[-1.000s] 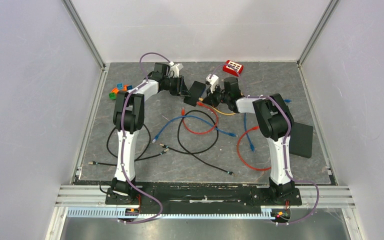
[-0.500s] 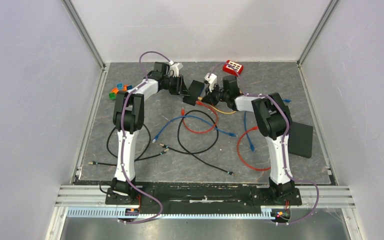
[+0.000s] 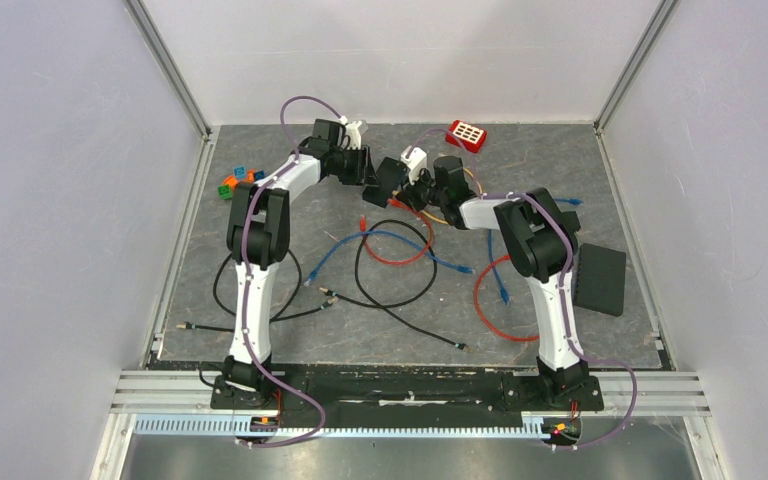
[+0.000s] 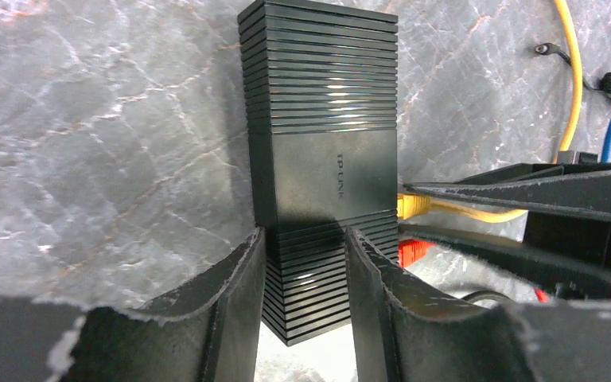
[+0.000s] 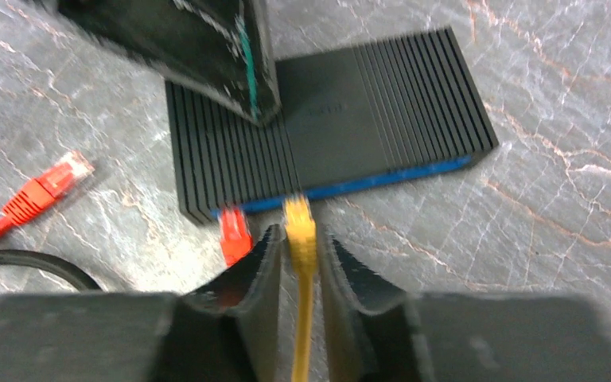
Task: Insert the plug into the switch port
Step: Insert the connector into the switch port.
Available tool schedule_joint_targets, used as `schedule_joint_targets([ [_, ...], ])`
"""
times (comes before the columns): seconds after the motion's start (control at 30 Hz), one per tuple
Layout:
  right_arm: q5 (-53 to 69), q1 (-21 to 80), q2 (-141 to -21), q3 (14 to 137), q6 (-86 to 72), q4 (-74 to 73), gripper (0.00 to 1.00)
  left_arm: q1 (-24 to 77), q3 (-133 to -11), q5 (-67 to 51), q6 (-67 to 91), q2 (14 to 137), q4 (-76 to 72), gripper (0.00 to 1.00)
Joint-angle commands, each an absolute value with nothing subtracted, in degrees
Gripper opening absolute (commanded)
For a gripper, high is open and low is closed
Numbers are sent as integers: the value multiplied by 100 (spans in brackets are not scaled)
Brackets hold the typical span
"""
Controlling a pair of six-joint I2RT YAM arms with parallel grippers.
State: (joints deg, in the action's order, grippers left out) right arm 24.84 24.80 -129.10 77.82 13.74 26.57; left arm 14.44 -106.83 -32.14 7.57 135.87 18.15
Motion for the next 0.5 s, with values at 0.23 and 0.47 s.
schedule_joint_targets([
  [0.23, 1237, 2662, -11074, 6789, 791, 3093, 48, 1679, -10526, -2612, 1458, 12473, 2061, 60],
  [0.47, -552, 2648, -9395, 5739, -1067, 1462, 50, 1687, -9229, -1926, 1657, 10957, 2179, 62],
])
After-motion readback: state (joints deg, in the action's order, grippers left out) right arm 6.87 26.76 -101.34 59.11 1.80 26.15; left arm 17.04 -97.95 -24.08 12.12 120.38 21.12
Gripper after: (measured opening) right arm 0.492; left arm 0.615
